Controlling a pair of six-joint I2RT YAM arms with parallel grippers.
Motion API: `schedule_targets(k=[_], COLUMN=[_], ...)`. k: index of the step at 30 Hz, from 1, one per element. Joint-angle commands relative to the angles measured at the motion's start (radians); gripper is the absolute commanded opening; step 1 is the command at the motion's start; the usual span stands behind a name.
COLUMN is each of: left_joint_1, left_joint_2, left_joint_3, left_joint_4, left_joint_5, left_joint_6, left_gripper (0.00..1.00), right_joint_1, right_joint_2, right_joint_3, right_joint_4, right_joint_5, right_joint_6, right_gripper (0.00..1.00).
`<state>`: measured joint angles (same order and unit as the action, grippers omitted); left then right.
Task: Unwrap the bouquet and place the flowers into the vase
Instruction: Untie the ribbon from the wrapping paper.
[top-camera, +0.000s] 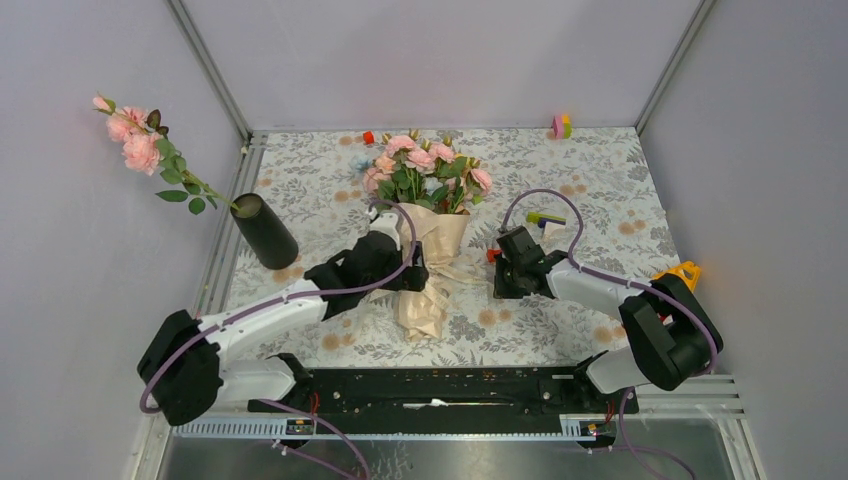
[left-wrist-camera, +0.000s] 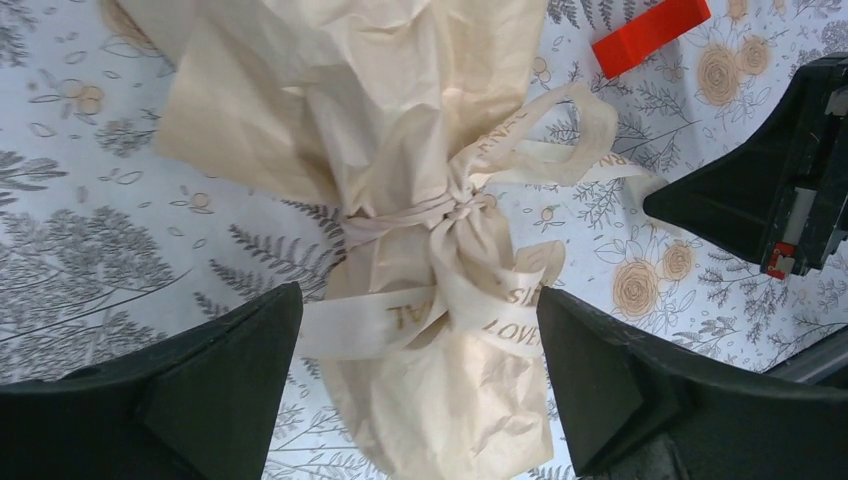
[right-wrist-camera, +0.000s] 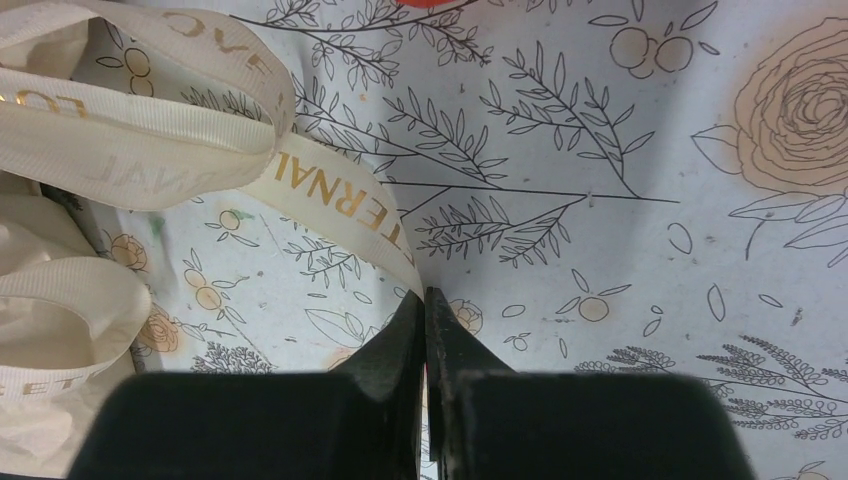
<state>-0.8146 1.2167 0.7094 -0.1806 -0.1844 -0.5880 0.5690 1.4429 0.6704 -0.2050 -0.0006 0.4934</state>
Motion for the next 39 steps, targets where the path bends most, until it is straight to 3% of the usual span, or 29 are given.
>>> schedule_targets(k=[1,8,13,27,34,39], left_joint_1=[0.068,0.152,0.152,0.151,0.13,0.128], left_joint_2=[-0.105,-0.225,-0.245,-0.112,-0.058,-0.042], left_joint_3=[-0.035,-0.114,-0.188,-0.225,-0.206,-0.209], left_joint_4=[-0.035,-0.167,-0.122,0.057,0.071,0.105], left_joint_5=[0.017,-0.01,0.01,0.052,0.014,0.013], left_joint_6=[0.05,0.031,0.075,0.127,0.139,0.134], left_gripper=[0.95,0.93,0.94,0.93,0.77,0.74], right_joint_1=[-0.003,-0.003,-0.003,-0.003,-0.004,-0.003], right_joint_2=[-0.014,-0.007,0.009,0.016,0.016,0.017], right_joint_3=[0.036,0.04,0.044,0.048,0.049,0.051], right_joint_4=[-0.029,-0.011,-0.005,0.006,0.006,0.006], right_joint_5=[0.046,0.029,0.016,-0.002,-0.005,-0.005], right_joint_6=[-0.002,0.001,-0.001,0.0,-0.002,-0.001], right_gripper=[0.0,0.0,0.0,0.0,0.0,0.0])
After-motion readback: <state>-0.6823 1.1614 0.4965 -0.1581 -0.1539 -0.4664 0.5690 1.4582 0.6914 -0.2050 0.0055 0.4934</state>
